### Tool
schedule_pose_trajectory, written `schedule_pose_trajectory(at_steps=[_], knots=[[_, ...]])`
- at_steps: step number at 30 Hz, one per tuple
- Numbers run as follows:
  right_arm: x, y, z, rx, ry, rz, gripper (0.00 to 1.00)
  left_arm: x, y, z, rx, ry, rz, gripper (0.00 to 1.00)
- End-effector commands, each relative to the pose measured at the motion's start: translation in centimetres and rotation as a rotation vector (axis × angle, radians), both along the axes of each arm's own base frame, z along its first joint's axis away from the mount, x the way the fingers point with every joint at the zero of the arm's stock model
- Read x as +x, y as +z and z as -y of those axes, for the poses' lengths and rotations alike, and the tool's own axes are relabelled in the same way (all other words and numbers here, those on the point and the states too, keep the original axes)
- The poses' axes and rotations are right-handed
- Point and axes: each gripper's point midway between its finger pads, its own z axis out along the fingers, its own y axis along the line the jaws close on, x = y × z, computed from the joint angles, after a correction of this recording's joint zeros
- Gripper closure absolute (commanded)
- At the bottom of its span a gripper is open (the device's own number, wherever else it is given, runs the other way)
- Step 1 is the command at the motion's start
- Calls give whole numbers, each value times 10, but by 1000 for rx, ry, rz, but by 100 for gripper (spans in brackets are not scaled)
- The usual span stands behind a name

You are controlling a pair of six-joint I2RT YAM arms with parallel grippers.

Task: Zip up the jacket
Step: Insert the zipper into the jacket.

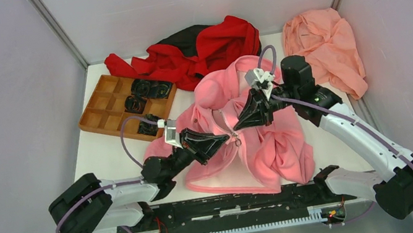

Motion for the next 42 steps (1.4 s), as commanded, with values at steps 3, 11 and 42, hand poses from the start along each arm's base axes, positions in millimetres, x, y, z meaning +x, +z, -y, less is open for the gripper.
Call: schedule_pose_trajectory(at_steps=[3, 11, 42], knots=[[3, 18, -5, 55, -17, 57, 100, -5, 25, -7, -102, 4, 17, 98], [8, 14, -6, 54, -55, 22, 100, -6, 26, -6, -132, -1, -17, 98], [20, 8, -11, 129, -141, -107, 100, 27, -17, -5, -32, 156, -312, 98]])
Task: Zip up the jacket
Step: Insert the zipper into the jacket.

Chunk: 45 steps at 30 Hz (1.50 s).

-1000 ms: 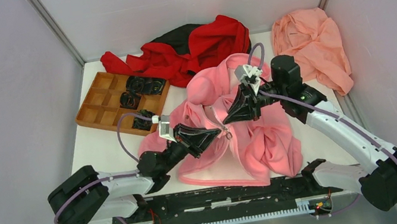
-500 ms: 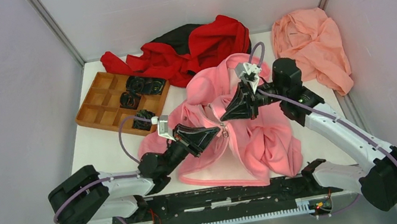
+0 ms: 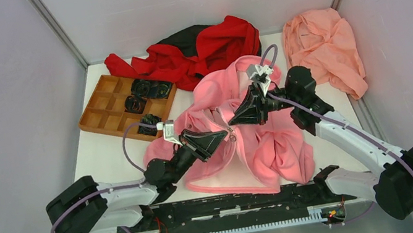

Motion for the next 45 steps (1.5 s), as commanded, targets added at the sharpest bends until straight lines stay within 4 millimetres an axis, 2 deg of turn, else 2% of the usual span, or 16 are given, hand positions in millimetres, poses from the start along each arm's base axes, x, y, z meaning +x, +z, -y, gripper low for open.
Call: schedule_pose_trajectory(at_steps=[1, 4, 8, 13, 20, 25, 31, 40, 45], knots=[[-4, 19, -1, 51, 11, 58, 100, 14, -14, -3, 66, 72, -88, 98], [-3, 18, -1, 50, 5, 55, 100, 18, -21, -5, 119, 99, -106, 98], [0, 14, -2, 45, -11, 43, 100, 14, -15, -3, 122, 80, -82, 98], [2, 10, -2, 52, -24, 28, 100, 2, -5, 11, 102, -10, -36, 98], [3, 9, -1, 56, -35, 26, 100, -8, -6, 29, 115, -108, -11, 98], [25, 2, 7, -16, -131, 66, 100, -16, -7, 25, 121, -128, 12, 98], [28, 0, 10, -16, -150, 64, 100, -23, -7, 19, 133, -144, 24, 98], [12, -4, 11, 46, -89, 49, 100, -15, -13, 8, 93, -92, -39, 98], [-3, 11, 12, 165, -57, 34, 100, -14, -14, 17, 89, -115, -66, 98]])
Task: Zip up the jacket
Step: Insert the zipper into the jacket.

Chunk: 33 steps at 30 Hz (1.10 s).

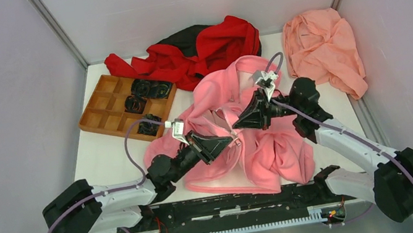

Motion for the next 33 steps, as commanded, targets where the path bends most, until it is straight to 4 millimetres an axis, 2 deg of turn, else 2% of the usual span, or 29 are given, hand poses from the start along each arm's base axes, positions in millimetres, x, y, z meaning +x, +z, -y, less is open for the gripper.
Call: schedule_pose_trajectory(at_steps=[1, 4, 7, 10, 13, 15, 20, 25, 28, 33], knots=[[-13, 46, 3, 181, 16, 106, 100, -6, 14, 9, -63, -52, -14, 98], [-18, 55, 7, 235, 15, 146, 100, -7, 10, 16, -49, -81, -25, 98], [-15, 52, 7, 224, 3, 158, 100, -7, 1, 21, -18, -90, -51, 98], [-1, 33, 5, 147, -38, 172, 100, -9, 4, 21, -31, -100, -49, 98], [19, 3, 5, 8, -99, 200, 100, -14, 11, 21, -41, -126, -28, 98], [23, -3, 7, -20, -116, 217, 100, -18, 12, 23, -31, -151, -18, 98], [18, 6, 7, 16, -94, 233, 100, -26, -6, 29, 46, -203, -27, 98], [5, 13, 8, 72, -44, 275, 100, -23, -23, 26, 88, -178, -46, 98], [4, 4, 10, 50, -39, 314, 100, -20, -26, 21, 91, -155, -40, 98], [15, -21, 14, -62, -67, 366, 100, -18, -36, 19, 146, -137, -27, 98]])
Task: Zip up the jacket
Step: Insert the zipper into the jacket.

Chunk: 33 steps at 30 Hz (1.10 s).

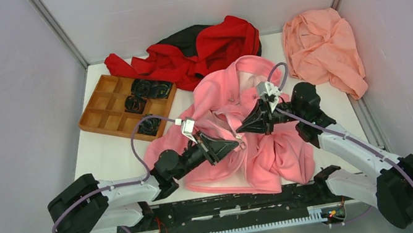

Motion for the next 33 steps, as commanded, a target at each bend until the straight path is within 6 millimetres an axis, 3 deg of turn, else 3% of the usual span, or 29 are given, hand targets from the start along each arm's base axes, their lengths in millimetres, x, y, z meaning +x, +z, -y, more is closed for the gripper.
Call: schedule_pose_trajectory(at_steps=[1, 12, 22, 33], knots=[[18, -1, 5, -46, -69, 172, 100, -11, -16, 0, 86, -47, 49, 98], [11, -12, 6, -15, -70, 164, 100, -8, -65, 6, 275, -64, 48, 98], [10, -39, 11, -32, -109, 182, 100, -14, -98, 15, 354, -131, 12, 98], [22, -93, 25, -156, -235, 121, 99, -14, -135, 20, 385, -156, -121, 98]])
